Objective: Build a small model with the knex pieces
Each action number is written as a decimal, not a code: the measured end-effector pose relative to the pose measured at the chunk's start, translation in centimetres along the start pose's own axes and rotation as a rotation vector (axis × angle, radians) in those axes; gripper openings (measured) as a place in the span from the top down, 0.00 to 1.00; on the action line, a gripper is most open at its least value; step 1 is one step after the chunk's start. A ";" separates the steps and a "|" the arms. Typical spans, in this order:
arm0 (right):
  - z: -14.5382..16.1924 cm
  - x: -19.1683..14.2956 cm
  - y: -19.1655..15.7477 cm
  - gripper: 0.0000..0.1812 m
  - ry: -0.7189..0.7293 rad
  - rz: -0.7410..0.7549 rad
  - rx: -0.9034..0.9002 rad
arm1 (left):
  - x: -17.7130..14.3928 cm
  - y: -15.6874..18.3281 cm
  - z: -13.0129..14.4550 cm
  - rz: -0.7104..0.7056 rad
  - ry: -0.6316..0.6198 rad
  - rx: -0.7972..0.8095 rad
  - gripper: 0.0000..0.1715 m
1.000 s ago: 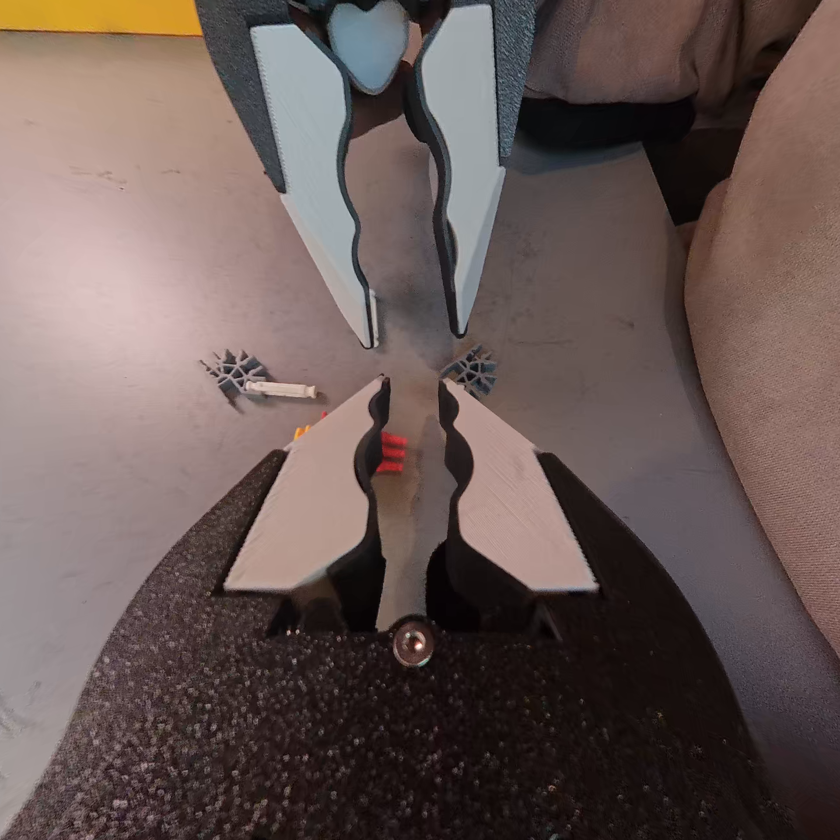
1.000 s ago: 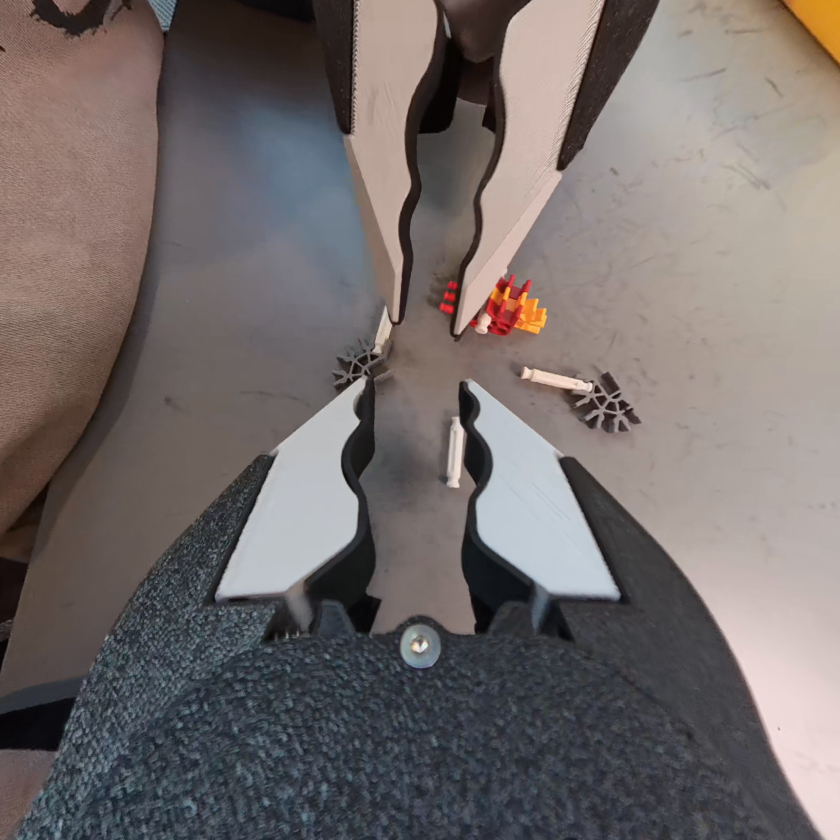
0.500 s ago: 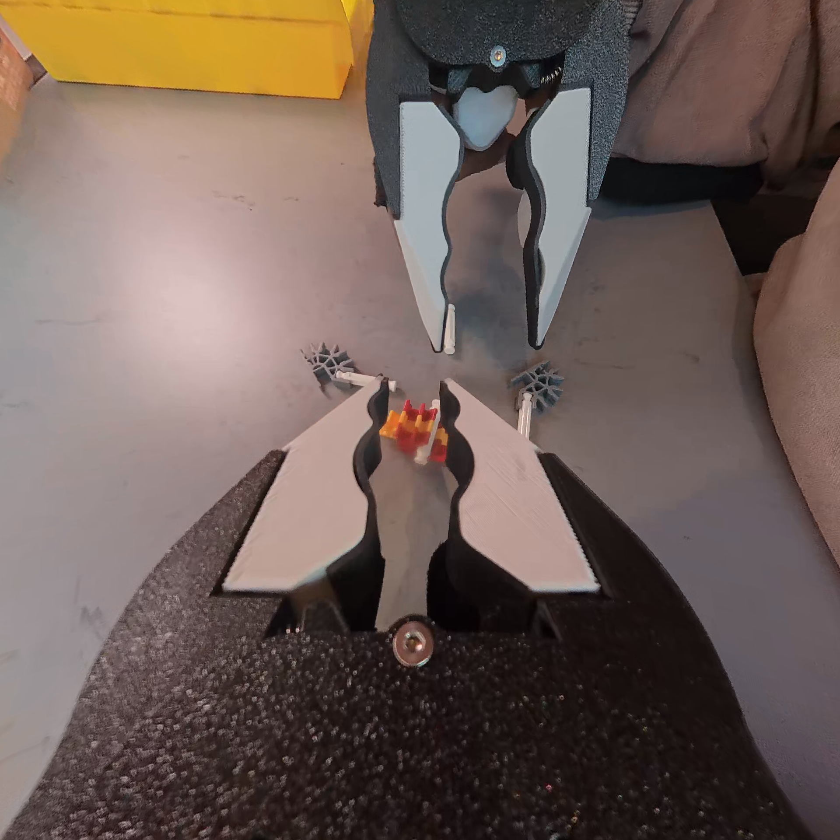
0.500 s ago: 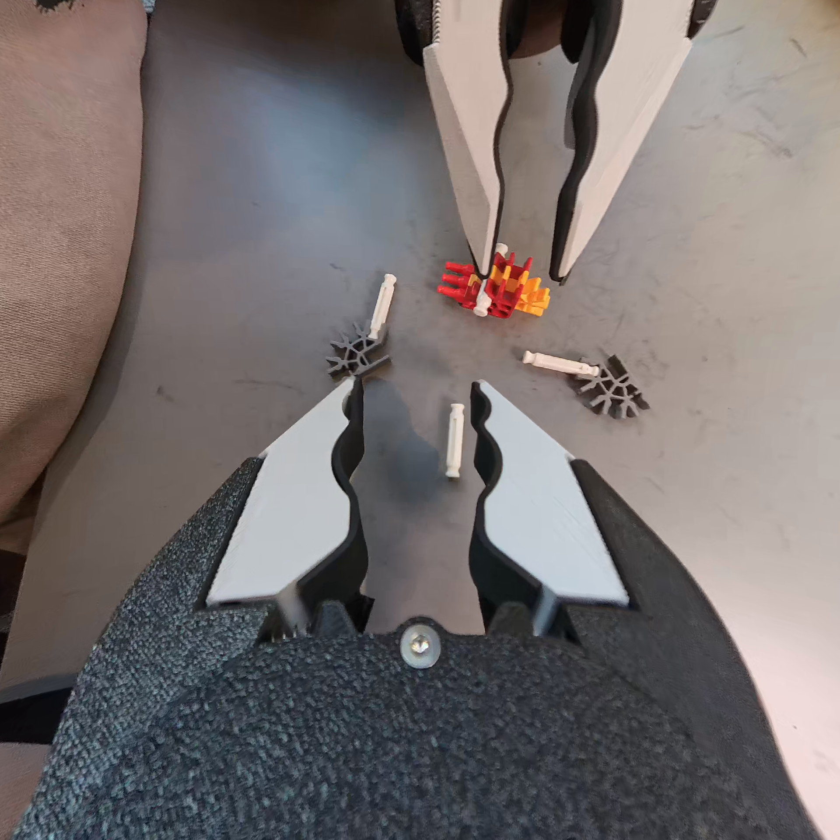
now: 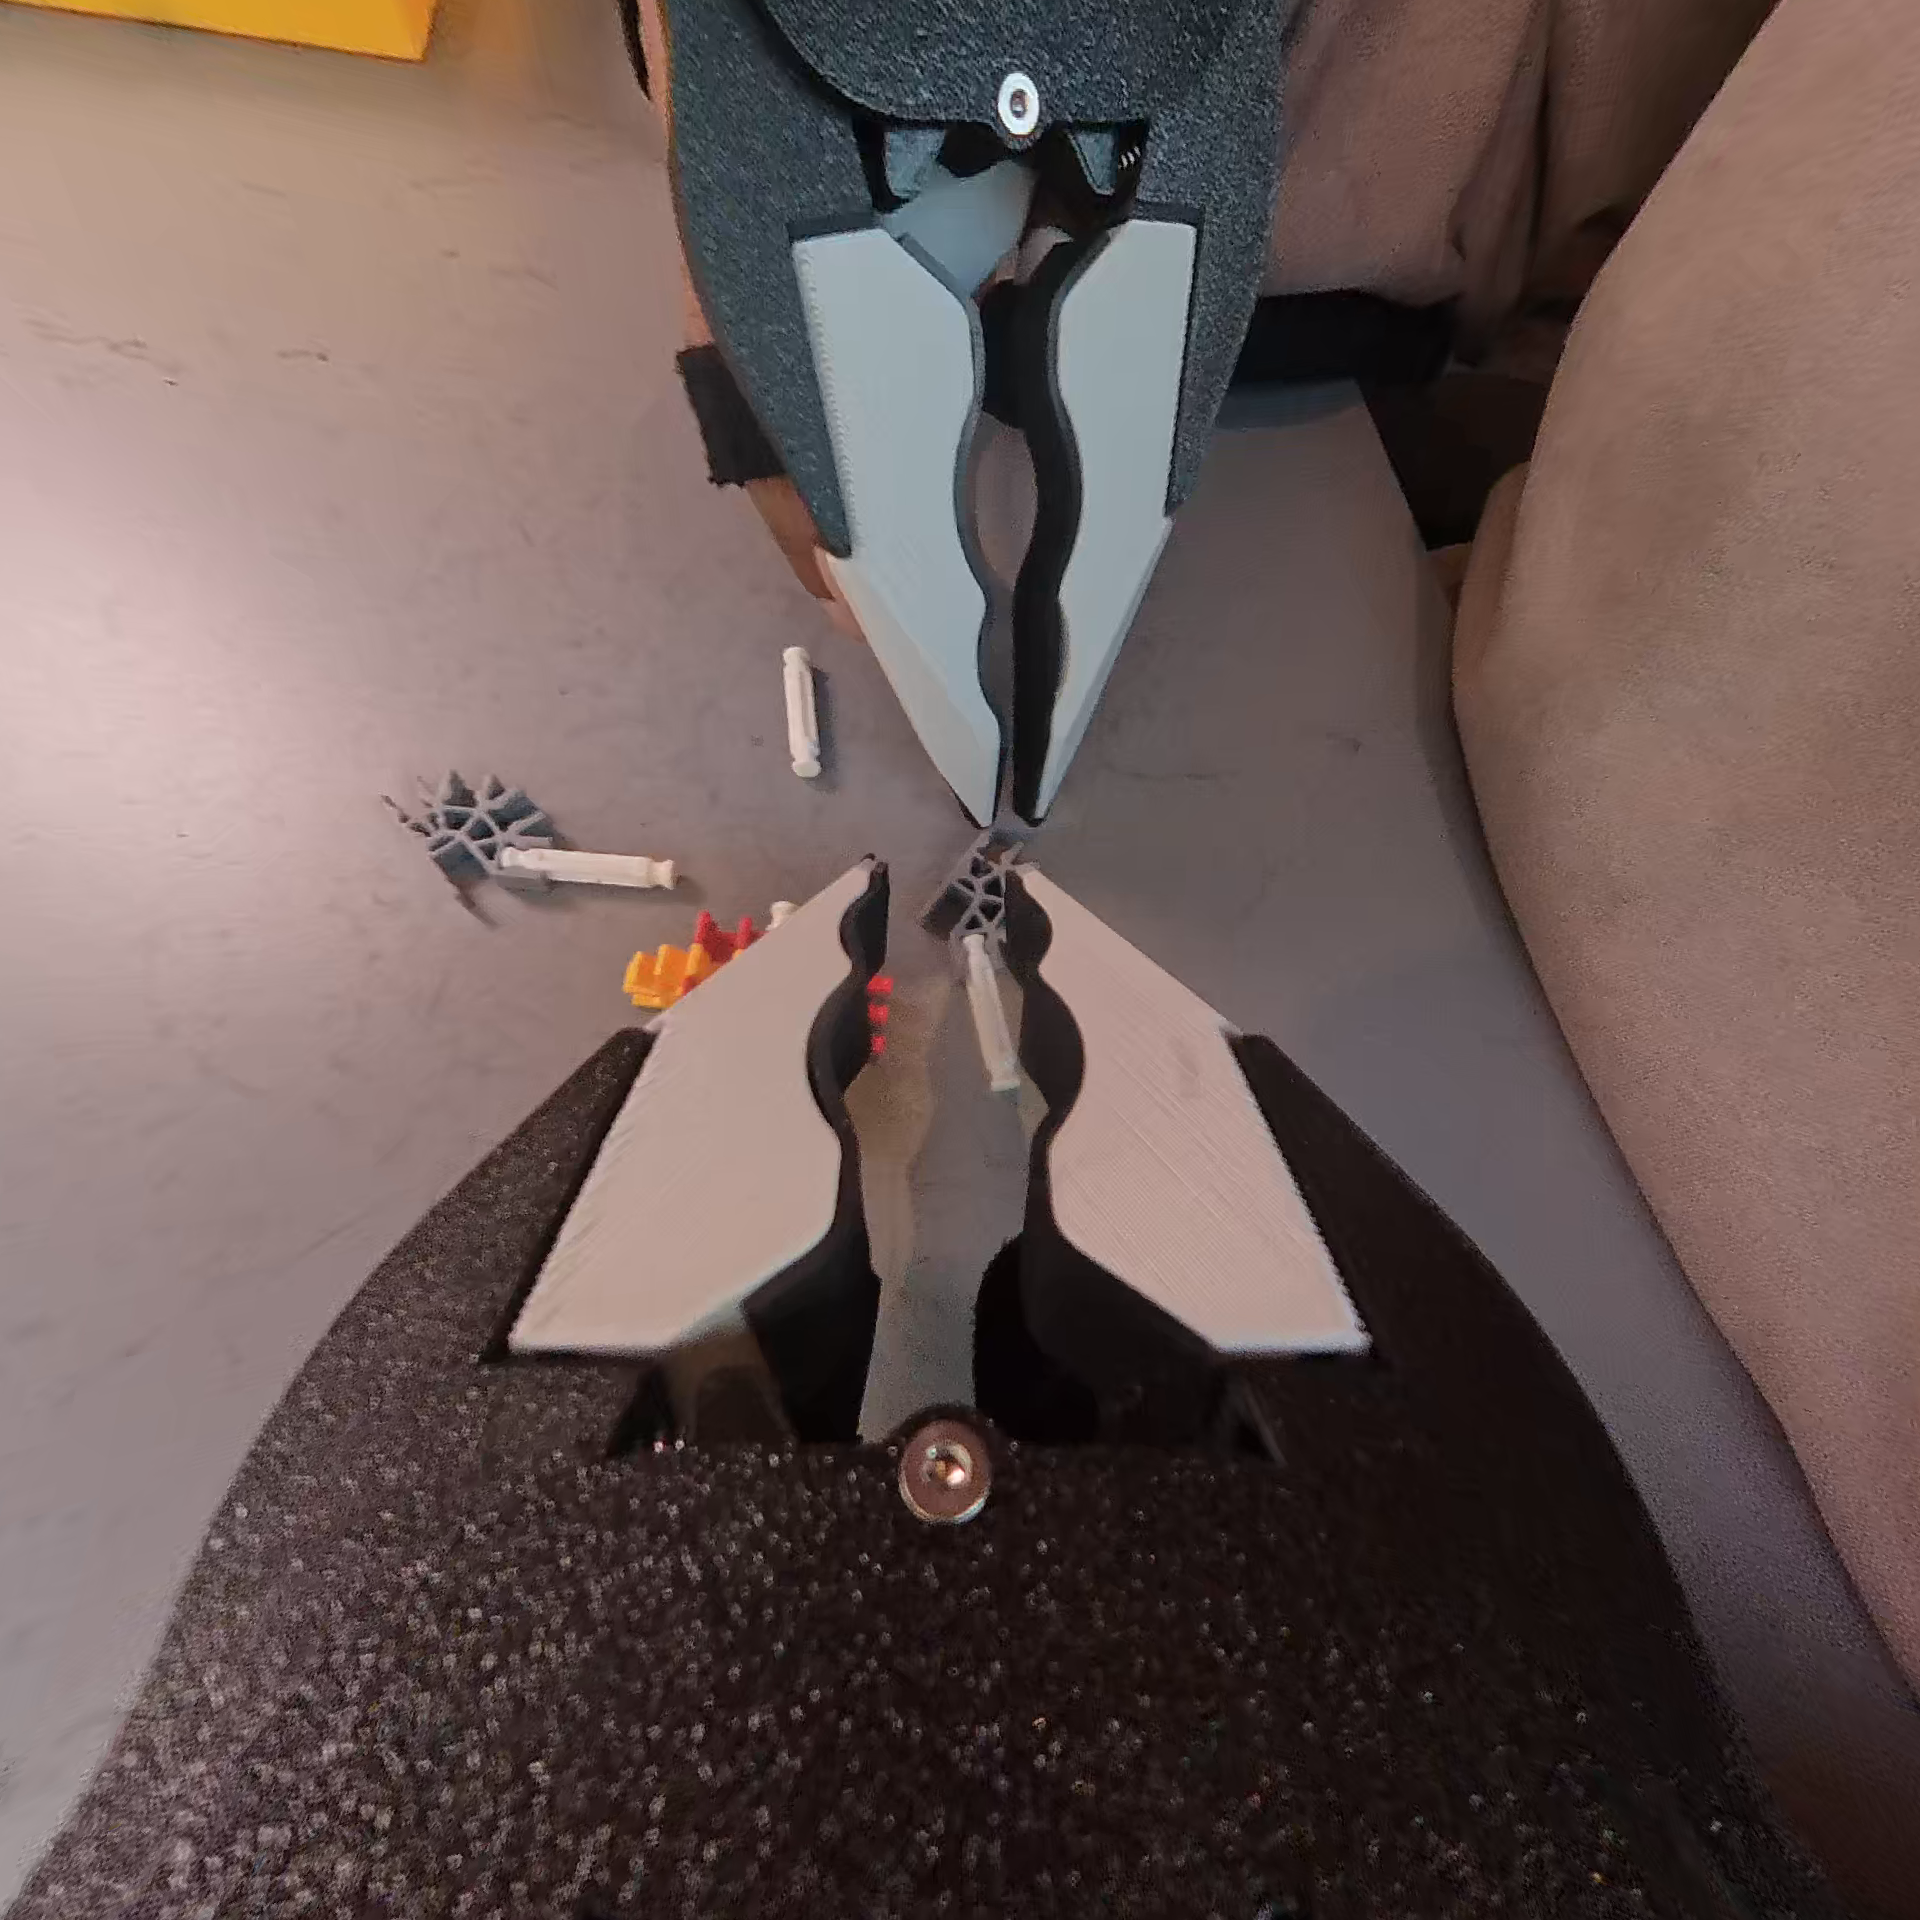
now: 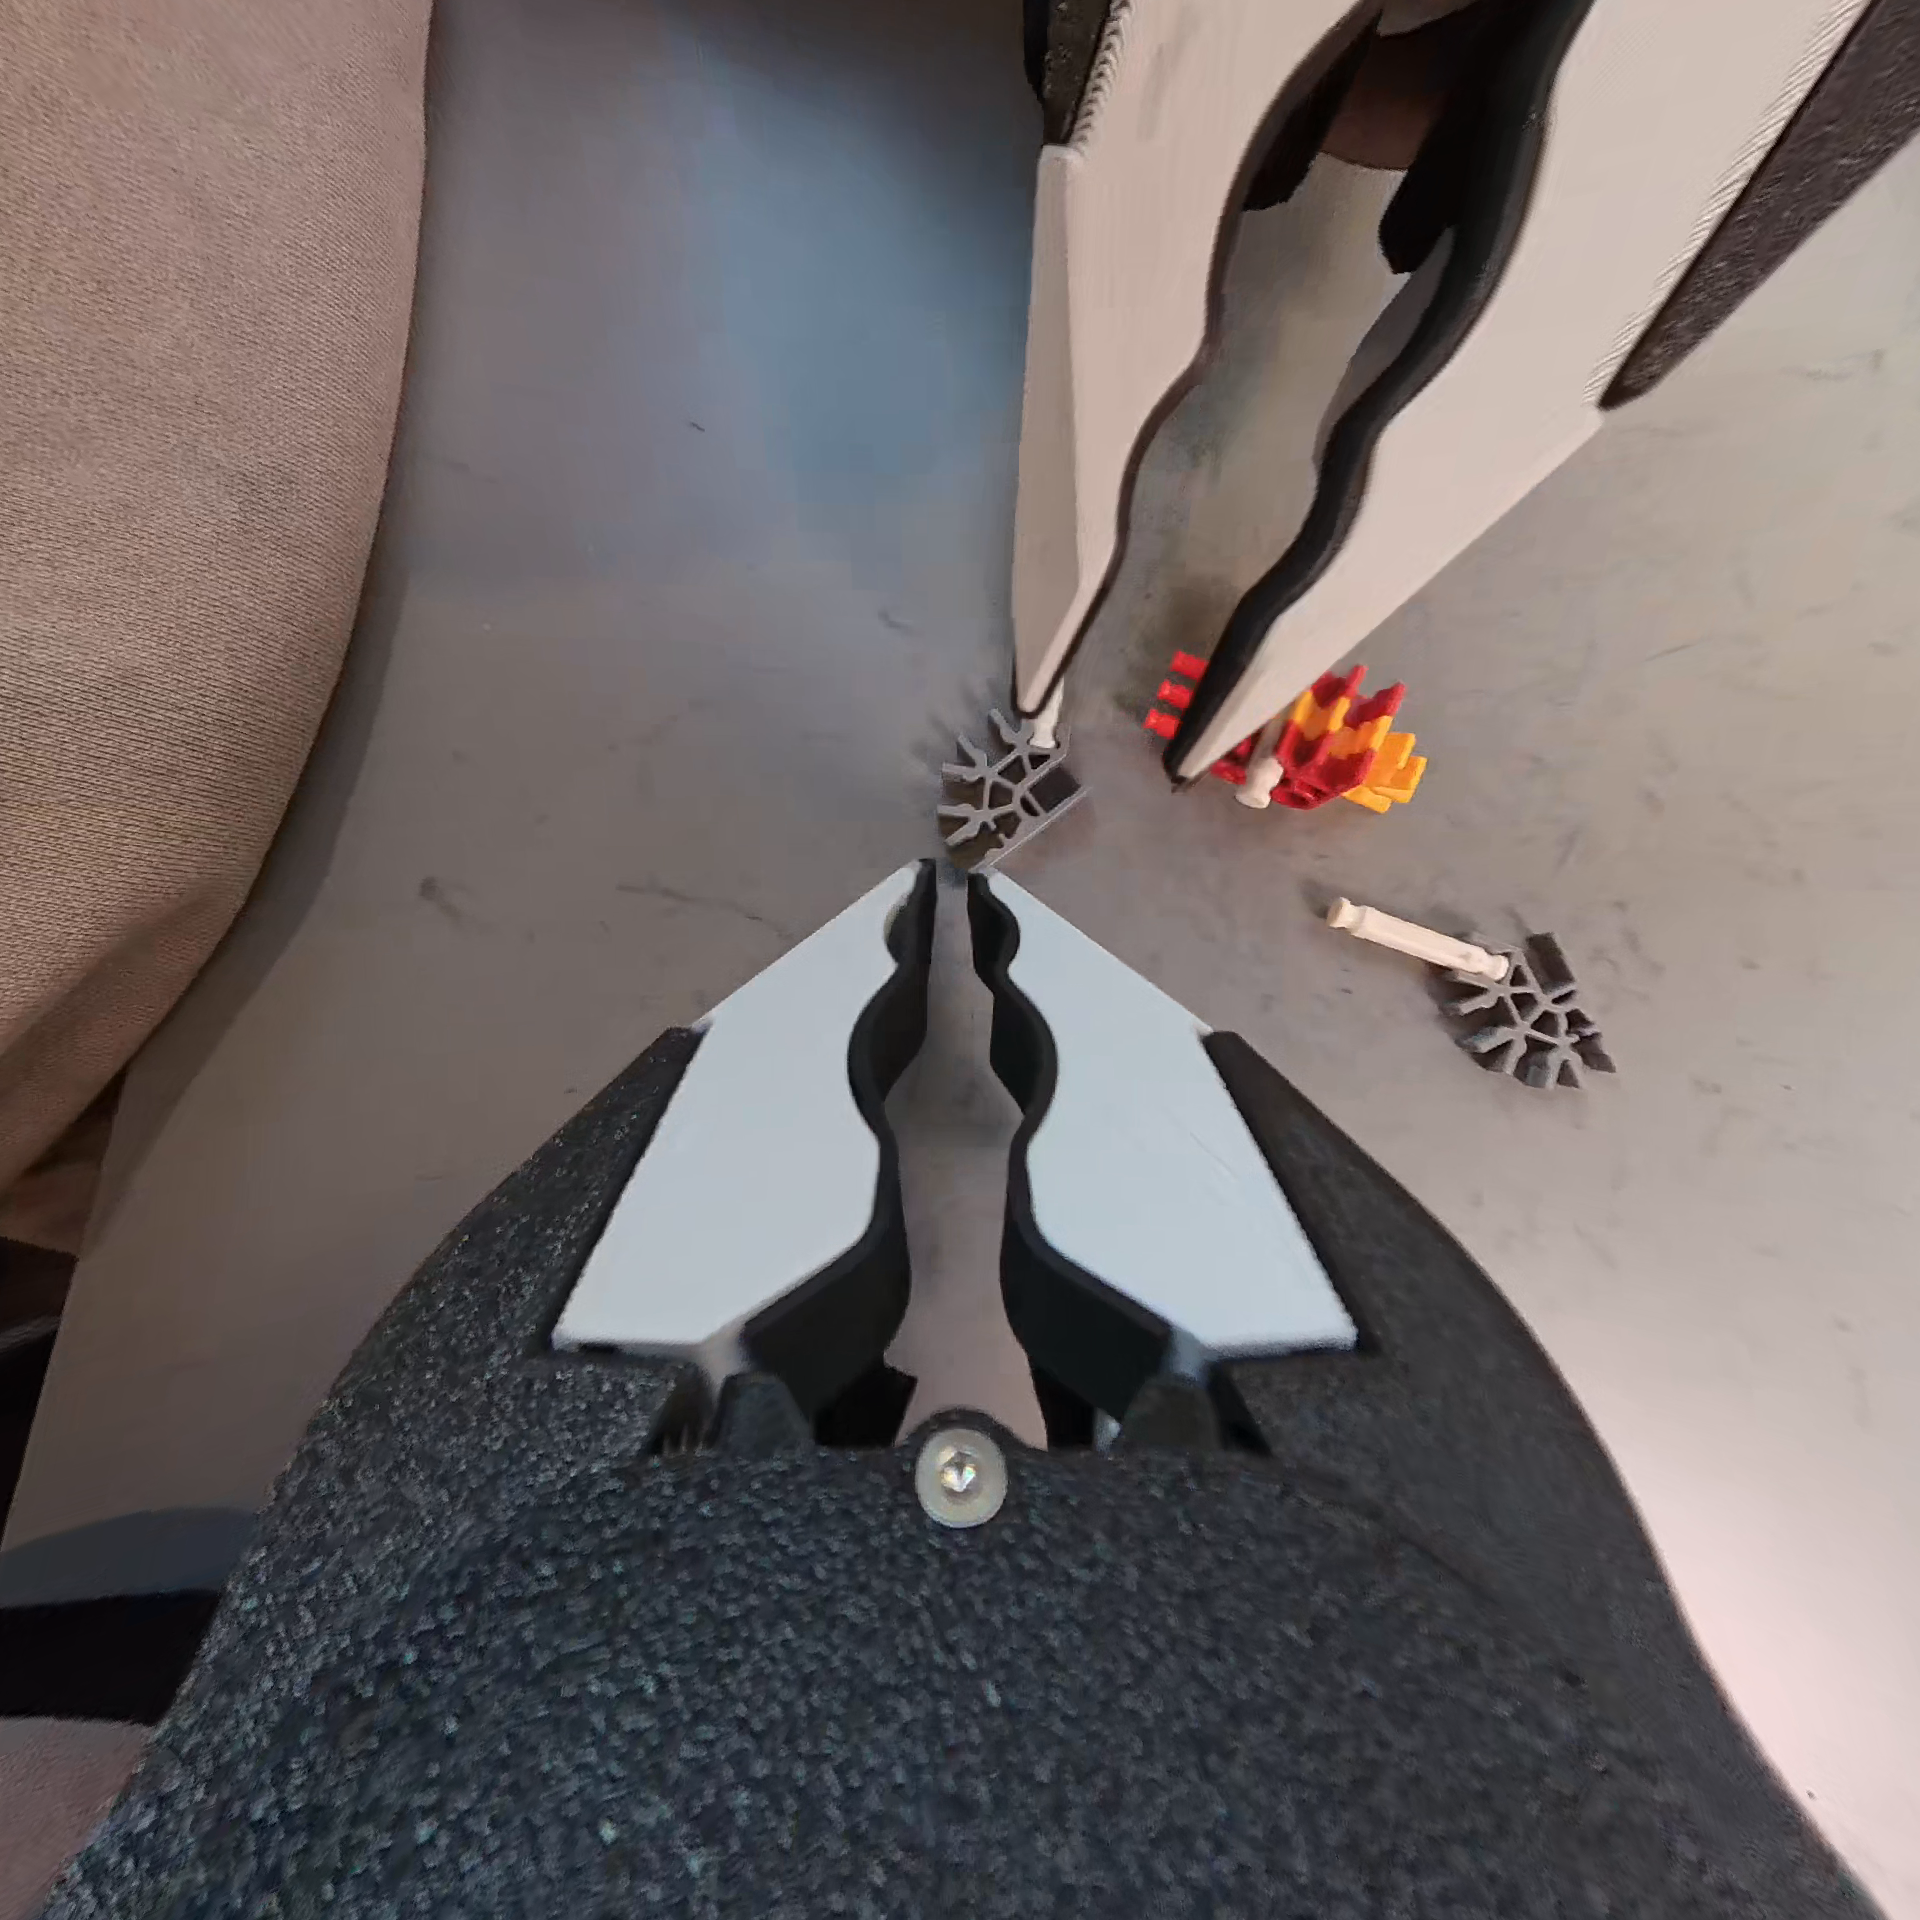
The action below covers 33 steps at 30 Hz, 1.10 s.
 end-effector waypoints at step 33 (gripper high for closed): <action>-1.6 -1.0 0.5 0.95 0.130 0.065 -0.035 | 1.0 1.0 0.7 0.033 -0.112 0.014 0.85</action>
Point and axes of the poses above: each gripper's, where its closed fingertips meet, x out along the fingers, z out of its underside, y = z × x across the jaws, the point moved 6 cm from there along -x, back along the fingers, and after that the axes turned 6 degrees about z, right-handed, at the moved point
